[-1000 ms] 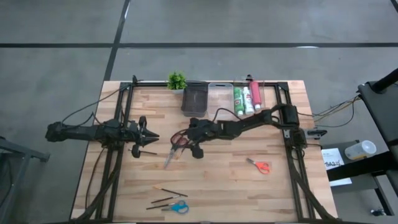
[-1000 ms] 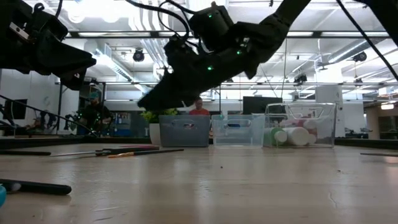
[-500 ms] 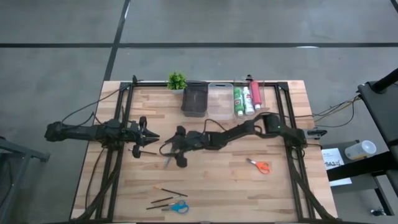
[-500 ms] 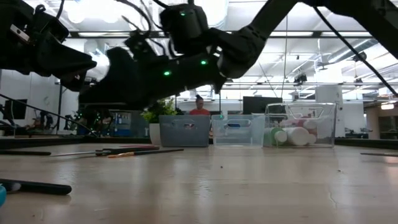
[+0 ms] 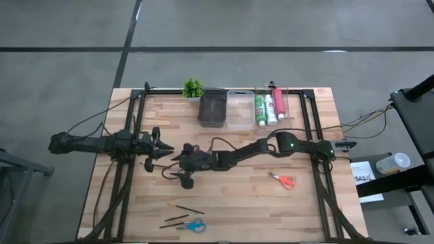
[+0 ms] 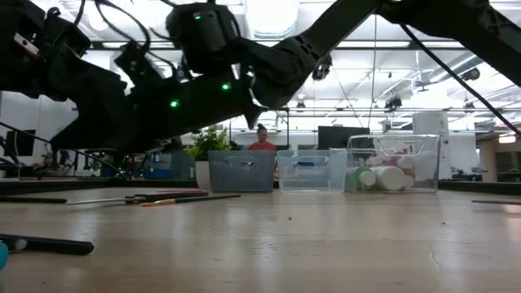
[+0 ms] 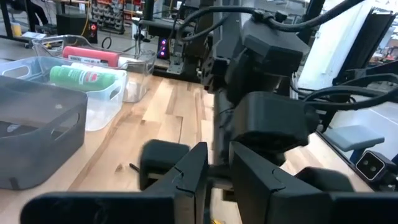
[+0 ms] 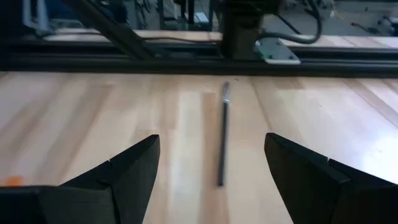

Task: Pick & Place Paint Supplies
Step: Put the top silver paint brush into the white transparent bin

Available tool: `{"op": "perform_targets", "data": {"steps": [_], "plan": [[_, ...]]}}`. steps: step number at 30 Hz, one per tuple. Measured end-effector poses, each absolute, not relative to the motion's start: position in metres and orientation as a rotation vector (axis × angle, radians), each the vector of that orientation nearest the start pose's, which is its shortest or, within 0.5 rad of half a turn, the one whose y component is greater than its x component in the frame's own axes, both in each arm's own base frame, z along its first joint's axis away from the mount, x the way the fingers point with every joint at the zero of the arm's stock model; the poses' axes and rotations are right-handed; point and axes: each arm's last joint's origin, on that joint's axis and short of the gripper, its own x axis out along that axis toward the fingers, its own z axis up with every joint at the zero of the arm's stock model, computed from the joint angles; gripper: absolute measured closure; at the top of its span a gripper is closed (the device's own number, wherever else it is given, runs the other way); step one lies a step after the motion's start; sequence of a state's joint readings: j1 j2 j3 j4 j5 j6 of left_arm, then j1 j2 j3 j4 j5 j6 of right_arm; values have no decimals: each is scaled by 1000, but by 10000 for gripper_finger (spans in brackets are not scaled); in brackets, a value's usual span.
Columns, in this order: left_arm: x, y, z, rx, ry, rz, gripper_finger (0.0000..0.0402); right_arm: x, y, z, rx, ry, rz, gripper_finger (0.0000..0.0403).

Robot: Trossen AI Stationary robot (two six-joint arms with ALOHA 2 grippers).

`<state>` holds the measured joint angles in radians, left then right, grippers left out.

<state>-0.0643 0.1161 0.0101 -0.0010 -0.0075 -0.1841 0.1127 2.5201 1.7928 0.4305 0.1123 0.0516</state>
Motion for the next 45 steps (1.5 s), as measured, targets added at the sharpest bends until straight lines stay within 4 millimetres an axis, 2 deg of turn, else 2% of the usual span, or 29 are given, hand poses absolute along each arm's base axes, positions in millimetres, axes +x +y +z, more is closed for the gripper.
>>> {"op": "perform_targets", "data": {"steps": [7,13,17,36,45], "plan": [[104,-6,158,-180,111,-46,324,560,62,111,-31,322,-18,115],[104,-6,158,-180,111,-47,324,570,63,100,-45,395,-19,115],[104,-6,158,-180,111,-47,325,573,64,101,-46,393,-15,115],[104,-6,158,-180,111,-46,325,569,63,93,-31,473,-45,115],[104,-6,158,-180,111,-46,325,565,63,105,46,477,51,115]]}}
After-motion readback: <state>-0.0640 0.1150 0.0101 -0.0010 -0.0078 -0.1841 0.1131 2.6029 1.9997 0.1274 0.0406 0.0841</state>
